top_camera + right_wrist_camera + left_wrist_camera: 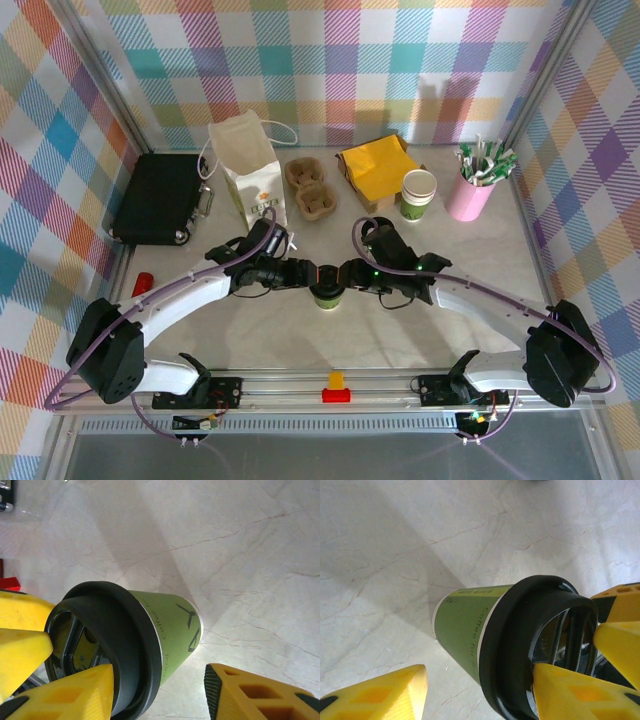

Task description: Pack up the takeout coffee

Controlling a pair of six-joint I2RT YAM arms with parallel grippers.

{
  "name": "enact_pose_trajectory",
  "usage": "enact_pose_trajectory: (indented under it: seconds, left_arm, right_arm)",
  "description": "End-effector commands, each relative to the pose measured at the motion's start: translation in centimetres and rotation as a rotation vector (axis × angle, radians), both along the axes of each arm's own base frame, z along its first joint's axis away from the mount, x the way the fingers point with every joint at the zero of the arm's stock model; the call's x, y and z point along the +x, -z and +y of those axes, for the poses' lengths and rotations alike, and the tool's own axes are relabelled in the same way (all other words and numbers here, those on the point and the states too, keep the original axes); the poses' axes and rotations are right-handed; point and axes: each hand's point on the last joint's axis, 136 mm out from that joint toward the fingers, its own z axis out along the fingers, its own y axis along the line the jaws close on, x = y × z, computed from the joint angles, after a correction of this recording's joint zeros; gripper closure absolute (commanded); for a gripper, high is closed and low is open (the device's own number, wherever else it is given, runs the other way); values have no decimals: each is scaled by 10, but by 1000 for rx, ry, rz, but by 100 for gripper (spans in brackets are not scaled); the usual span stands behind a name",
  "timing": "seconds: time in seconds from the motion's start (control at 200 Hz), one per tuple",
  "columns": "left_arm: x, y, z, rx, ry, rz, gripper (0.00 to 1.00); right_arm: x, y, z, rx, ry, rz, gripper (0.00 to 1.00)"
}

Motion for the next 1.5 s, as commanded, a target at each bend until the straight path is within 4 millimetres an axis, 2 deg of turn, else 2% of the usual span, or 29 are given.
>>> enact_pose_trajectory:
  seconds: [0.0, 0.13, 0.18, 0.27, 0.425, 0.61, 0.67, 0.725, 0.875, 1.08, 1.495]
  left_arm:
    - [-10, -1, 16, 91, 4, 28, 42]
    - [0, -26, 13, 67, -29, -19, 41]
    - [4, -37, 17, 69, -50, -47, 39]
    - [10, -58, 28, 88, -101, -110, 37]
    - [16, -89, 65, 144, -243, -217, 34]
    - [9, -107, 120, 216, -427, -323, 28]
    - [5, -111, 133, 222, -461, -354, 27]
    - [0, -113, 141, 222, -482, -377, 26]
    - [-11, -117, 152, 208, -493, -418, 25]
    - [-16, -116, 157, 217, -490, -427, 26]
    - [-14, -111, 156, 225, -483, -417, 26]
  right_arm:
    - [-4, 1, -21, -142, -19, -2, 47]
    - [-3, -18, -23, -168, -39, -31, 45]
    - [-3, -25, -22, -167, -45, -43, 41]
    - [-6, -38, -19, -166, -64, -69, 39]
    - [-9, -54, -13, -203, -68, -97, 38]
    - [-18, -61, 11, -271, -117, -123, 30]
    - [-19, -58, 18, -298, -140, -130, 24]
    - [-20, -54, 23, -328, -155, -131, 22]
    - [-17, -49, 32, -402, -181, -150, 16]
    - [-13, -41, 40, -437, -205, -152, 12]
    - [-11, -26, 58, -450, -249, -125, 11]
